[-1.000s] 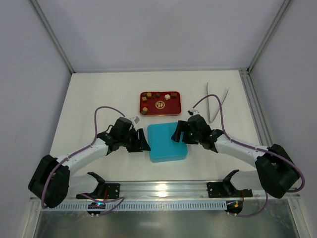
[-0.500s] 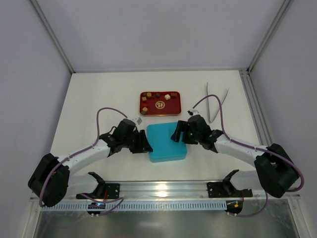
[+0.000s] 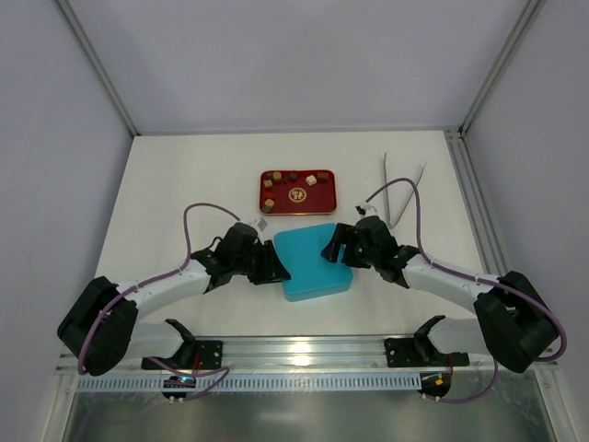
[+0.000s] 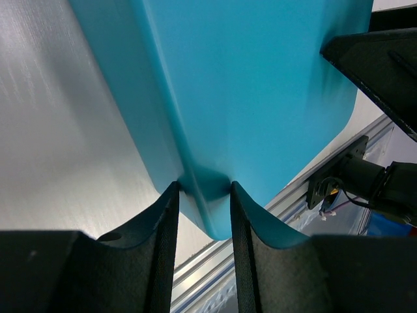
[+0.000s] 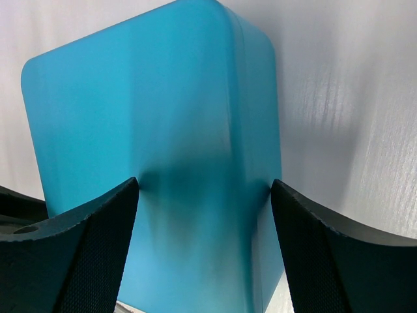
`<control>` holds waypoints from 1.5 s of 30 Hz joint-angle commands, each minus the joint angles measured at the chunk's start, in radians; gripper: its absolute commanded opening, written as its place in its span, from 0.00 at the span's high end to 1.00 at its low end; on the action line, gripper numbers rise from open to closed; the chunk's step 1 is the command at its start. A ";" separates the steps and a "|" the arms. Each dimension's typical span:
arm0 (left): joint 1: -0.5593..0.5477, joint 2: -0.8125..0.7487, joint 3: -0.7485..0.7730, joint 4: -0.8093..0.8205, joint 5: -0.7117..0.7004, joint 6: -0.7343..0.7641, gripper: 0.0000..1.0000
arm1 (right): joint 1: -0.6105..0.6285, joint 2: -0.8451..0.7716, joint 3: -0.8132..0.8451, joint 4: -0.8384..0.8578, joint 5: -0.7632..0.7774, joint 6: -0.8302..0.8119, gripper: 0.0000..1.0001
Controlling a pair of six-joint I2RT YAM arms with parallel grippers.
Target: Pack the chocolate
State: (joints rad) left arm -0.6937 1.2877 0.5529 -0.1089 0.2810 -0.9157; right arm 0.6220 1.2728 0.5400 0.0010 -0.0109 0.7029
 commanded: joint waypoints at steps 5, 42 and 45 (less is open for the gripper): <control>-0.004 0.073 -0.018 -0.255 -0.167 0.083 0.63 | 0.013 0.030 -0.058 -0.121 -0.035 -0.022 0.22; 0.220 0.469 0.384 -0.362 -0.147 0.380 0.59 | -0.162 0.158 0.216 -0.214 -0.087 -0.120 0.20; 0.220 0.469 0.390 -0.373 -0.152 0.383 0.59 | -0.162 0.200 0.215 -0.210 -0.061 -0.112 0.26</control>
State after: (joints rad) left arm -0.4770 1.6615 1.0069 -0.2813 0.3077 -0.6270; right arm 0.4610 1.4258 0.7467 -0.1799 -0.1333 0.6193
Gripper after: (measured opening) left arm 0.417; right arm 0.757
